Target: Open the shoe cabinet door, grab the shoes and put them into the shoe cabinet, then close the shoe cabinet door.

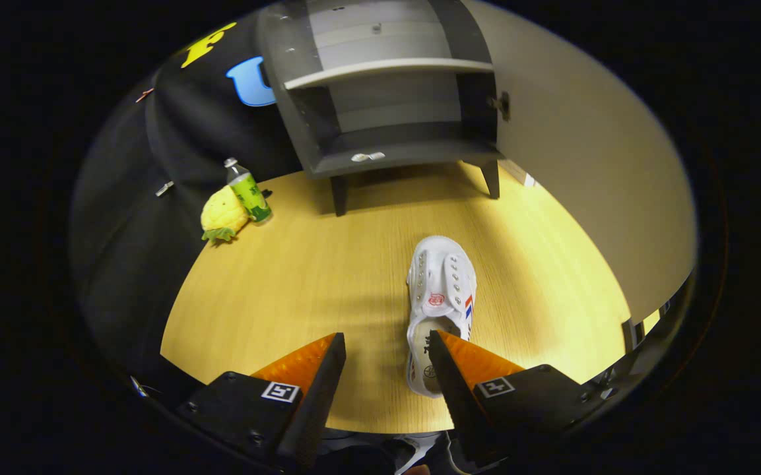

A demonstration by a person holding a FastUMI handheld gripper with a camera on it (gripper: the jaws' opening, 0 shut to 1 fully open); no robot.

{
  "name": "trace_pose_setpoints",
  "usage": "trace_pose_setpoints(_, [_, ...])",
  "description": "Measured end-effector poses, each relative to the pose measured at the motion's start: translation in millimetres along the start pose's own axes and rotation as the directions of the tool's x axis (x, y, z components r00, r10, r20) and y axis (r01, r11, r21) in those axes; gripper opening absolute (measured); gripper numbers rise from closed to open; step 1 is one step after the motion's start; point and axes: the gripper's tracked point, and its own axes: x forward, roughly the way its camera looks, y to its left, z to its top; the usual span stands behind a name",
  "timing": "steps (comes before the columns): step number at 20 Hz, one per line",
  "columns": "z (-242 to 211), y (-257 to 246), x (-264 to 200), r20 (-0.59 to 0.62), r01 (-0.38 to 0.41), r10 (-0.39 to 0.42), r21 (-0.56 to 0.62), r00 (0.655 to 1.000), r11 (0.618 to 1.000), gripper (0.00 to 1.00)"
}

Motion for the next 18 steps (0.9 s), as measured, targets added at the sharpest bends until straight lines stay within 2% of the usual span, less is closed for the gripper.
trace_pose_setpoints(1, [-4.8,-5.5,13.9,-0.006,0.015,-0.015,0.006,1.000,1.000,0.80])
trace_pose_setpoints(3, [-13.4,-12.2,36.9,-0.016,0.041,-0.041,0.005,0.999,0.999,0.67])
trace_pose_setpoints(4, [-15.3,-13.4,46.2,-0.003,0.054,-0.054,-0.001,0.999,0.999,0.56])
trace_pose_setpoints(5, [-17.2,-15.6,57.8,0.008,0.067,-0.067,-0.001,0.998,0.998,0.56])
trace_pose_setpoints(6, [-16.8,-15.9,66.8,0.025,0.075,-0.075,0.005,0.997,0.997,0.50])
trace_pose_setpoints(11, [8.4,-18.0,95.1,0.181,0.125,-0.127,0.018,0.975,0.992,0.49])
trace_pose_setpoints(13, [15.5,-33.9,101.7,0.221,0.166,-0.167,0.022,0.961,0.986,0.45])
trace_pose_setpoints(15, [17.4,-32.4,110.7,0.204,0.153,-0.158,0.042,0.966,0.987,0.15])
trace_pose_setpoints(16, [18.7,-27.9,101.2,0.198,0.139,-0.143,0.036,0.970,0.990,0.09])
trace_pose_setpoints(18, [30.1,-28.7,95.7,0.195,0.121,-0.124,0.029,0.973,0.992,0.05])
